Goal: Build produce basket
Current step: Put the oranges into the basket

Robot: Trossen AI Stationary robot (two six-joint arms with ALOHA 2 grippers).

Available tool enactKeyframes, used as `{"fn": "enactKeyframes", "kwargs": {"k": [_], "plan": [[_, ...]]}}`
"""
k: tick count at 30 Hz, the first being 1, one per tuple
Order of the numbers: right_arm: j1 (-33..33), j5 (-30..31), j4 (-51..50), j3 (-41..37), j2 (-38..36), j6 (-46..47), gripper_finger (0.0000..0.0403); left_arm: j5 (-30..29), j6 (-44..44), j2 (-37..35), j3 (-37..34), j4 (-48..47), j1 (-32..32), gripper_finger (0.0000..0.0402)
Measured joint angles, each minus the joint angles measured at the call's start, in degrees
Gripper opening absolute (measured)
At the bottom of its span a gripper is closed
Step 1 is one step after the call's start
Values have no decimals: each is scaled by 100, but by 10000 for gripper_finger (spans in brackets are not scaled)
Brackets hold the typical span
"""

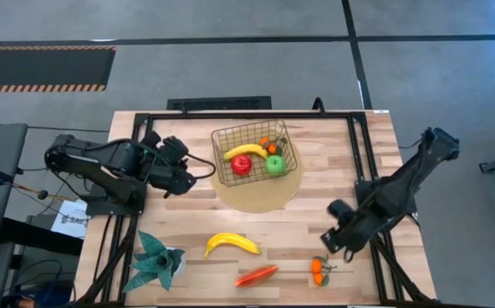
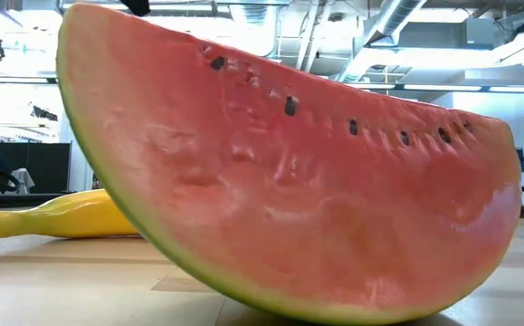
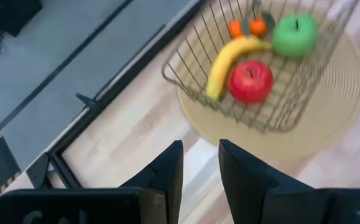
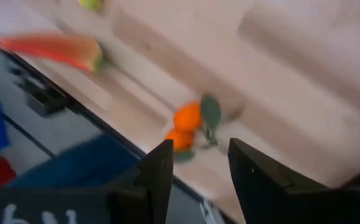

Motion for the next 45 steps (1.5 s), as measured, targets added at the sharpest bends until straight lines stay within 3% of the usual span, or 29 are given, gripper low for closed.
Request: {"fn": "enactKeyframes", "kwargs": {"k": [7,10,14,22,38,41,45], "plan": [[30,-1605,936,-35,1142,110,176,259,449,26,-121,274,-172,90],[68,-2001,1529,-35,1587,-8,179,271,751,17,-121,523,-253,90],[94,-2049,1843,-35,2017,-180,182,262,968,9,-121,682,-309,90],[91,-2058,1210,-37,2568,-760,183,265,970,9,-121,718,-311,90],[83,-1997,1173,-37,3613,-1590,172,249,950,9,-121,946,-311,90],[52,-1999,1185,-37,3743,-1593,151,255,945,9,-121,947,-311,90],[-34,-1995,1185,-35,3772,-1618,83,257,912,9,-121,949,-311,90]]}}
